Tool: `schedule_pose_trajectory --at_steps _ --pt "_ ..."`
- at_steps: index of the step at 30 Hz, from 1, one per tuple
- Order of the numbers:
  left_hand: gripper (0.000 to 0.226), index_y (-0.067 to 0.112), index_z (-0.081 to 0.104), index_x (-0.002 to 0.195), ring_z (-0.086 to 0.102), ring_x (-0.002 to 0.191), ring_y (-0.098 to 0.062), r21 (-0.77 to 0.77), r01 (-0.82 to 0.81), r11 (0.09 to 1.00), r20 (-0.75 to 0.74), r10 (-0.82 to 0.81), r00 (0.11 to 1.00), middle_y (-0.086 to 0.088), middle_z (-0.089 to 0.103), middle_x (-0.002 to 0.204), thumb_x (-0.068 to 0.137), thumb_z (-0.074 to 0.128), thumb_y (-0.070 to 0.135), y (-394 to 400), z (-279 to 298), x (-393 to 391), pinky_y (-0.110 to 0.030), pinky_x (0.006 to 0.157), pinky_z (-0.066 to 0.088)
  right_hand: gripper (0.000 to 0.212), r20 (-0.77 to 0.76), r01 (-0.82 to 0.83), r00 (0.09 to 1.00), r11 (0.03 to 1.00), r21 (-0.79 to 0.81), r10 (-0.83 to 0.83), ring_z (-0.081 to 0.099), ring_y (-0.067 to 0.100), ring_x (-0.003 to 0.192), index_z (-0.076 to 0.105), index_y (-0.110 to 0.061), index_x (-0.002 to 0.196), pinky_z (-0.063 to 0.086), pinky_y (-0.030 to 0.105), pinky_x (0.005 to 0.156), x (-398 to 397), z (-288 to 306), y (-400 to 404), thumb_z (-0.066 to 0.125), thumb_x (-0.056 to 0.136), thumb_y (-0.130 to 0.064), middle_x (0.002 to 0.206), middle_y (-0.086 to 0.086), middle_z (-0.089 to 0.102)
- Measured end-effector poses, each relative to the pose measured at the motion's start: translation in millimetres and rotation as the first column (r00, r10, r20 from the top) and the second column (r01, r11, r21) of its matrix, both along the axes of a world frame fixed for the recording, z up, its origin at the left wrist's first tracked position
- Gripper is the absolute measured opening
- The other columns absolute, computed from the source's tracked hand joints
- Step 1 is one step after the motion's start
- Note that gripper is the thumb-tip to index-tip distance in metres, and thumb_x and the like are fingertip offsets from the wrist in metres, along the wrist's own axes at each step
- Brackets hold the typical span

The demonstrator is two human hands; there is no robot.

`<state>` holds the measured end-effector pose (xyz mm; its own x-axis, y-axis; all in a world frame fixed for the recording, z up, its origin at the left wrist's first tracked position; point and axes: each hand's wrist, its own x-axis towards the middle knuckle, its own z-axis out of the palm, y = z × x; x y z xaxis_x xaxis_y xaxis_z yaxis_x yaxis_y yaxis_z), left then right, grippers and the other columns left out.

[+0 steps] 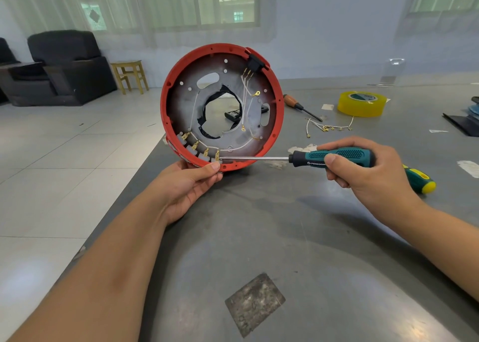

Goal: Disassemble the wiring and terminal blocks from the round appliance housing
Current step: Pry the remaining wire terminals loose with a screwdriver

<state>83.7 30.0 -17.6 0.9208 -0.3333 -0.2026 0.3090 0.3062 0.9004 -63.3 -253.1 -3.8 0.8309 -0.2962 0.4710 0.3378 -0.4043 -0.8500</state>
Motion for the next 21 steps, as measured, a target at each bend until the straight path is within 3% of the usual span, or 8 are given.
schedule_pose_trajectory --at_steps 3,9,14,21 --pt "0.057 0.000 0.067 0.120 0.079 0.091 -0.023 -0.030 -0.010 0.999 -0.015 0.010 1.000 -0.013 0.080 0.106 0.066 0.083 0.007 0.5 0.4 -0.2 -0.018 0.067 0.060 0.013 0.004 -0.018 1.000 1.000 -0.011 0.018 0.066 0.009 0.066 0.078 -0.038 0.097 0.052 0.017 0.056 -2.6 1.4 4.3 0.075 0.086 -0.033 0.079 -0.006 0.073" --pt "0.051 -0.004 0.064 0.127 0.079 0.093 -0.024 -0.046 -0.035 0.998 -0.022 0.034 0.999 -0.015 0.079 0.111 0.079 0.080 0.002 0.3 -0.5 -0.3 -0.019 0.067 0.061 0.027 0.014 -0.051 0.999 0.998 -0.047 0.052 0.069 0.014 0.073 0.076 -0.044 0.097 0.055 0.020 0.059 -5.7 3.6 6.9 0.071 0.072 -0.053 0.087 -0.008 0.074" --pt "0.043 -0.005 0.064 0.127 0.079 0.094 -0.024 -0.036 -0.057 0.998 -0.036 0.055 0.998 -0.017 0.077 0.116 0.086 0.076 -0.001 -0.1 -2.3 1.2 -0.019 0.066 0.061 0.030 0.007 -0.062 0.998 0.995 -0.079 0.063 0.069 0.015 0.073 0.076 -0.042 0.100 0.056 0.021 0.061 -6.1 2.7 6.9 0.071 0.073 -0.053 0.090 -0.010 0.074" --pt "0.040 -0.006 0.063 0.127 0.080 0.085 -0.022 -0.061 -0.074 0.995 -0.046 0.071 0.996 -0.012 0.080 0.094 0.089 0.074 -0.001 0.1 -4.5 3.9 -0.019 0.064 0.060 0.024 0.029 -0.086 0.995 0.986 -0.146 0.092 0.071 0.011 0.080 0.073 -0.052 0.099 0.056 0.016 0.065 -7.8 5.4 11.1 0.070 0.076 -0.048 0.097 -0.023 0.074"
